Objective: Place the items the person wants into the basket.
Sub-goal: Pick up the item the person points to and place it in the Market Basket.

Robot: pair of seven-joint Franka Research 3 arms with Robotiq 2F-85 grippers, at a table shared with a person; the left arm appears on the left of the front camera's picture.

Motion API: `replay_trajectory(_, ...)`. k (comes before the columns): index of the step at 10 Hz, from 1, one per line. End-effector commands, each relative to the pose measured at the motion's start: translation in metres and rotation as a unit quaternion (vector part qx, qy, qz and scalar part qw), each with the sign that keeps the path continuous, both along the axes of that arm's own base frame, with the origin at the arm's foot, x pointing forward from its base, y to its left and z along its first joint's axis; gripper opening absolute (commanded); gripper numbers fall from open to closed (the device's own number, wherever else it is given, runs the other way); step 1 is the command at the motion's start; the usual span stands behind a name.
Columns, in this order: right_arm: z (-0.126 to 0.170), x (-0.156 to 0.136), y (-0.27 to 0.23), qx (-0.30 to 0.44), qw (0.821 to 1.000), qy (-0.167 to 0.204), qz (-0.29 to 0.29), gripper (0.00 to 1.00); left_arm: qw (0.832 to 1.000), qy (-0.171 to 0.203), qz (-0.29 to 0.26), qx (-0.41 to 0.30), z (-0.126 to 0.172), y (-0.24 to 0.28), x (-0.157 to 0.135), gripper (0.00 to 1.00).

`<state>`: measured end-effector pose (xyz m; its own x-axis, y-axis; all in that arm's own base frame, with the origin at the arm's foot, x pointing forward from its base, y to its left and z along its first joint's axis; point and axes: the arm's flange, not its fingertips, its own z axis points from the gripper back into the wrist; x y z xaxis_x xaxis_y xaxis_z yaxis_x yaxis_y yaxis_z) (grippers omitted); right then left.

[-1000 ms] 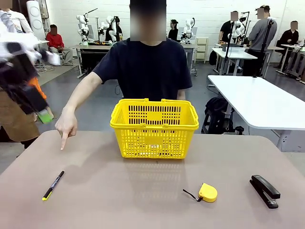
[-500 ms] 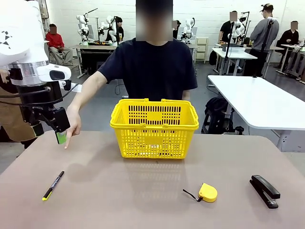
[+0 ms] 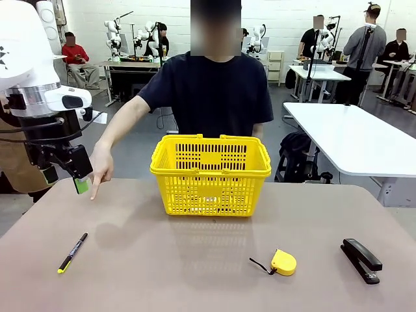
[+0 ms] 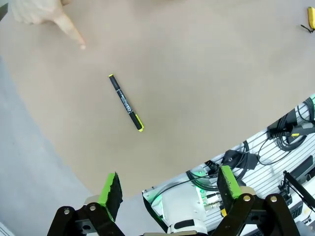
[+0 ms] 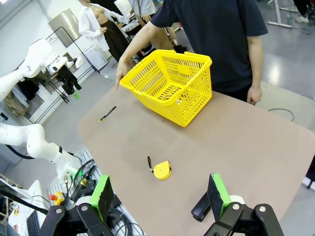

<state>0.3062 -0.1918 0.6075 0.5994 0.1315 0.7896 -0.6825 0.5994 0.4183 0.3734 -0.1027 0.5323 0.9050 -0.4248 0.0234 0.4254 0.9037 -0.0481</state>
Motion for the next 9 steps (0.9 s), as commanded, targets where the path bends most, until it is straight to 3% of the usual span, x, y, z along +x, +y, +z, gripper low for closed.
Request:
replay_trajectory(1, 0.001, 0.001, 0.0, 0.013, 1.0, -0.013, 0.003, 1.0, 1.0, 0.005, 0.008, 0.004, 0.002, 0.0, 0.0, 1.0)
replay_trajectory(4, 0.001, 0.001, 0.0, 0.013, 1.0, -0.013, 0.003, 1.0, 1.0, 0.004, -0.002, 0.0, 0.0, -0.001, -0.001, 1.0)
replay_trajectory(6, 0.001, 0.001, 0.0, 0.013, 1.0, -0.013, 0.003, 1.0, 0.996, -0.036, 0.075, 0.038, -0.038, 0.0, -0.028, 1.0)
replay_trajectory(9, 0.001, 0.001, 0.0, 0.013, 1.0, -0.013, 0.003, 1.0, 0.988, -0.054, 0.141, 0.029, -0.074, 0.022, -0.053, 1.0)
